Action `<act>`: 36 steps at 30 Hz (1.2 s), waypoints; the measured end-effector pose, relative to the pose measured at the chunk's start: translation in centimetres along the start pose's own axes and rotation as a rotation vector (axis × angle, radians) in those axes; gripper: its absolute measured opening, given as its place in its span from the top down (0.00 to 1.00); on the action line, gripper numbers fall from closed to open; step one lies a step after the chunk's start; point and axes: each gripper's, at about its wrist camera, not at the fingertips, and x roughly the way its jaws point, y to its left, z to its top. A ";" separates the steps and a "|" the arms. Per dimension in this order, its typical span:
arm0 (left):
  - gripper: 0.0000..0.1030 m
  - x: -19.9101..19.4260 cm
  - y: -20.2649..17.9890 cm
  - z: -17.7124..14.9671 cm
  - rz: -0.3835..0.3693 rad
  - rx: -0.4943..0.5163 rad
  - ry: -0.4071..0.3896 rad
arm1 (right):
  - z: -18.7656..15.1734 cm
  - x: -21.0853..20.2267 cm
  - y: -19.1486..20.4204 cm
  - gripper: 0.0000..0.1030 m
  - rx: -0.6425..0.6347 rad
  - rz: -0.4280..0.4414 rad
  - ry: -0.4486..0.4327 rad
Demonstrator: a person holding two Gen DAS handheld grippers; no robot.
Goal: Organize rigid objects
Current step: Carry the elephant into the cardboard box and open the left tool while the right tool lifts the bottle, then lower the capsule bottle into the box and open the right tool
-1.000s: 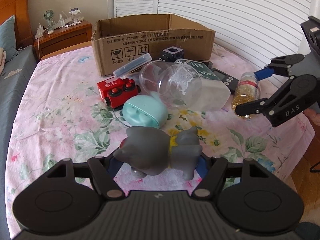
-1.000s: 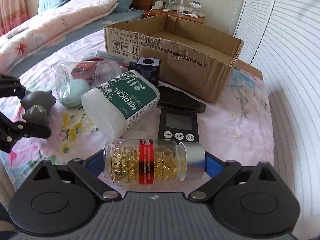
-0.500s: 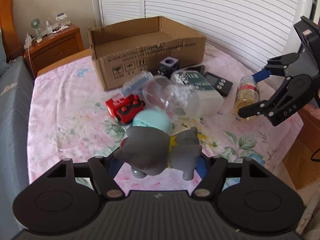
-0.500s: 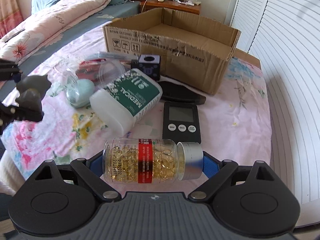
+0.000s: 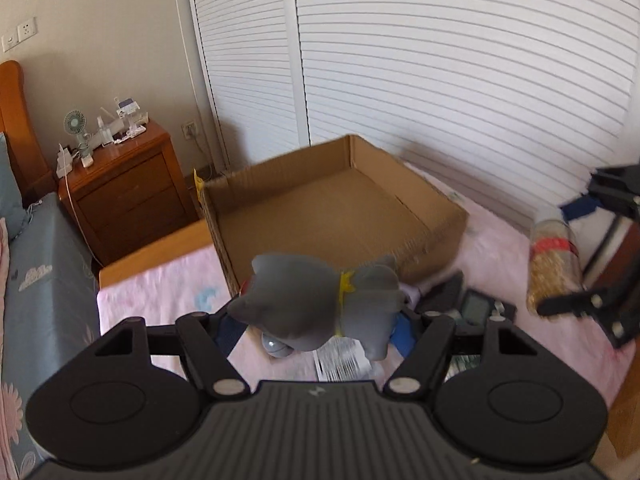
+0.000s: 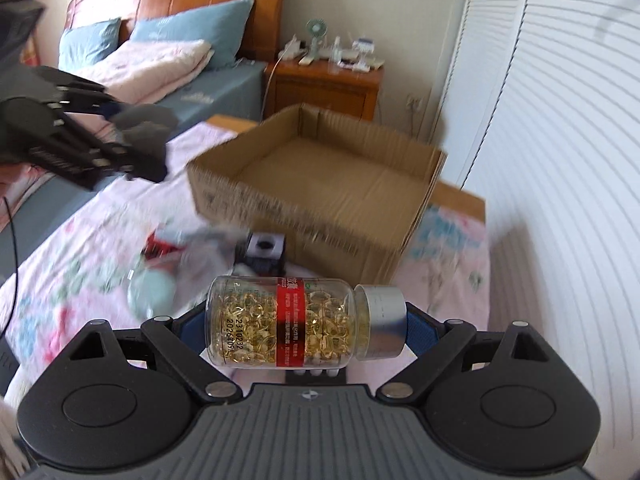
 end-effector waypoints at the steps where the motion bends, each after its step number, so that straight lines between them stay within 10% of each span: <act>1: 0.31 1.0 0.4 0.9 -0.001 0.000 0.002 | 0.5 0.1 -0.2 0.07 0.003 -0.001 -0.007; 16: 0.18 13.1 6.0 7.7 0.089 -0.057 0.074 | 4.0 2.4 -2.1 0.07 0.081 -0.026 -0.038; 36: 0.08 2.9 4.3 1.5 -0.009 -0.100 -0.007 | 6.3 2.7 -0.5 0.07 0.046 -0.047 -0.018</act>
